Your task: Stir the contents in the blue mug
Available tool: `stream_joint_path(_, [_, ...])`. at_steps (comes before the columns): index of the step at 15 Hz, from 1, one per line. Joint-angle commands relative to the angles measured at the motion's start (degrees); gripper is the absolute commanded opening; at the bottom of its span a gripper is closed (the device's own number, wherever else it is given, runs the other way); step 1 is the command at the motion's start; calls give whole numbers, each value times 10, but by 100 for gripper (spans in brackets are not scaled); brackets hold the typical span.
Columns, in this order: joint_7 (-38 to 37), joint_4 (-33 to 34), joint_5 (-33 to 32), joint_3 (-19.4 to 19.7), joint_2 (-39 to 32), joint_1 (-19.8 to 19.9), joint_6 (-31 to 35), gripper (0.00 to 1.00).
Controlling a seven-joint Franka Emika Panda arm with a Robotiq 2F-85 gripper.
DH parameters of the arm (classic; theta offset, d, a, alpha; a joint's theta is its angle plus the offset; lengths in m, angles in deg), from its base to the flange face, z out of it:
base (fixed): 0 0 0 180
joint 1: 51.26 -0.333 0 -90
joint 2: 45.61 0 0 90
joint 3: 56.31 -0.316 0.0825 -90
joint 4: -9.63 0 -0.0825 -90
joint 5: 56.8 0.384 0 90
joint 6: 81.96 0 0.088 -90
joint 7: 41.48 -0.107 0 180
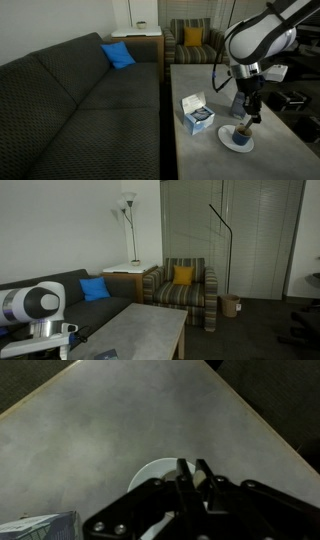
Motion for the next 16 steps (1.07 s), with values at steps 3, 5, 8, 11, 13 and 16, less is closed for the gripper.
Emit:
stream_joint_path(3, [10,12,9,-12,-8,9,17,3])
stream_joint_path(5, [5,10,7,-9,-7,7,23,3])
stream_joint_path(8, [-2,8,3,-3,-5,5,32,3])
stream_joint_path(11, [-5,5,0,2,-3,3,34,3])
stream_joint_path(13, [-6,-3,-1,4,2,3,36,3])
stream_joint_path(16, [-5,4,-2,7,-3,2,28,3])
